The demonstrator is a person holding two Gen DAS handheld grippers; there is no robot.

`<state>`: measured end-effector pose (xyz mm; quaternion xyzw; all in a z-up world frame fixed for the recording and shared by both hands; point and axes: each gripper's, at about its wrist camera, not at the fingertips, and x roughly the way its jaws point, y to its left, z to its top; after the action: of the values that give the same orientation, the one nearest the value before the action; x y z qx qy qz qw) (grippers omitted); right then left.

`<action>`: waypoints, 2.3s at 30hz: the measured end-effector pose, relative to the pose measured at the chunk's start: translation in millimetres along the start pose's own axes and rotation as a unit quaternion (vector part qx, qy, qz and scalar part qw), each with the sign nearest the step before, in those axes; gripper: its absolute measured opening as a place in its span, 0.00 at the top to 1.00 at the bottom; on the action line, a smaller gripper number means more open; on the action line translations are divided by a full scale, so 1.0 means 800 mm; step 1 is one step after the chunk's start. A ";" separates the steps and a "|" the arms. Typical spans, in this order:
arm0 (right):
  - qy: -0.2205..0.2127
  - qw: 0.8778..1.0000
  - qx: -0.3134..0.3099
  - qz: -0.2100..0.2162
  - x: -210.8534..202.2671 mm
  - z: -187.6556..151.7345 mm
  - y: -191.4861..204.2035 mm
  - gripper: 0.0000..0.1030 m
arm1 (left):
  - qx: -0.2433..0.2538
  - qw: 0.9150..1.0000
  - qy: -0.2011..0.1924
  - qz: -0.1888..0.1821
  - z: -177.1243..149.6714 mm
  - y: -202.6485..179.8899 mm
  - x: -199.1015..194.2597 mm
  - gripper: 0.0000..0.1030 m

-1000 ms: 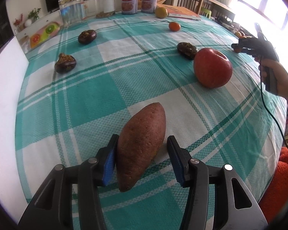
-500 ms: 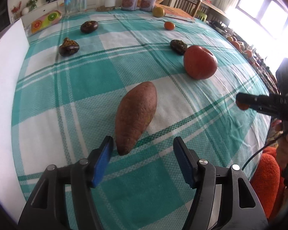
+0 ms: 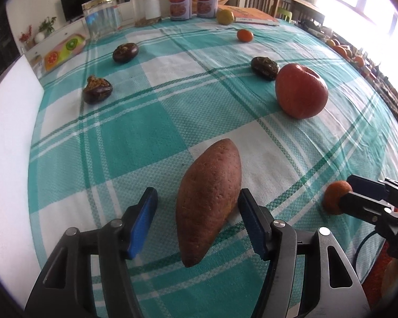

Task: Organize fruits
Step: 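Grasp the mandarin orange with the right tool while the left tool holds the sweet potato, then carry both fruits over the cardboard box and open both tools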

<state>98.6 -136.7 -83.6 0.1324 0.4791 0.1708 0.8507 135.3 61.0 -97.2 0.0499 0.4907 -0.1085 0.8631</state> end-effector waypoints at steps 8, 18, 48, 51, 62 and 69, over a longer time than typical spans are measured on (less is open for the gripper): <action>0.069 0.996 -0.061 -0.005 -0.015 0.007 0.008 0.45 | -0.058 0.997 0.016 -0.041 -0.012 0.014 -0.014 0.59; 0.070 0.993 -0.093 -0.027 -0.044 0.027 0.007 0.27 | -0.136 0.990 0.024 -0.019 -0.056 0.029 -0.041 0.48; -0.007 0.995 -0.085 0.053 -0.053 0.025 0.114 0.71 | -0.186 0.968 -0.063 -0.156 -0.077 0.066 -0.183 0.60; -0.011 0.989 -0.109 0.104 -0.063 0.032 0.172 0.71 | -0.228 0.951 -0.099 -0.181 -0.088 0.105 -0.239 0.60; 0.061 0.935 -0.246 0.249 -0.018 -0.010 0.420 0.71 | -0.351 0.928 -0.122 0.041 -0.177 0.294 -0.305 0.60; 0.120 0.923 -0.282 0.233 0.054 -0.036 0.462 0.71 | -0.383 0.918 -0.059 0.083 -0.232 0.314 -0.259 0.60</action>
<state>34.4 217.8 12.4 -0.0269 0.4654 0.5069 0.7250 -62.9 369.7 -20.0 -0.2506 0.4371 0.1572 0.8493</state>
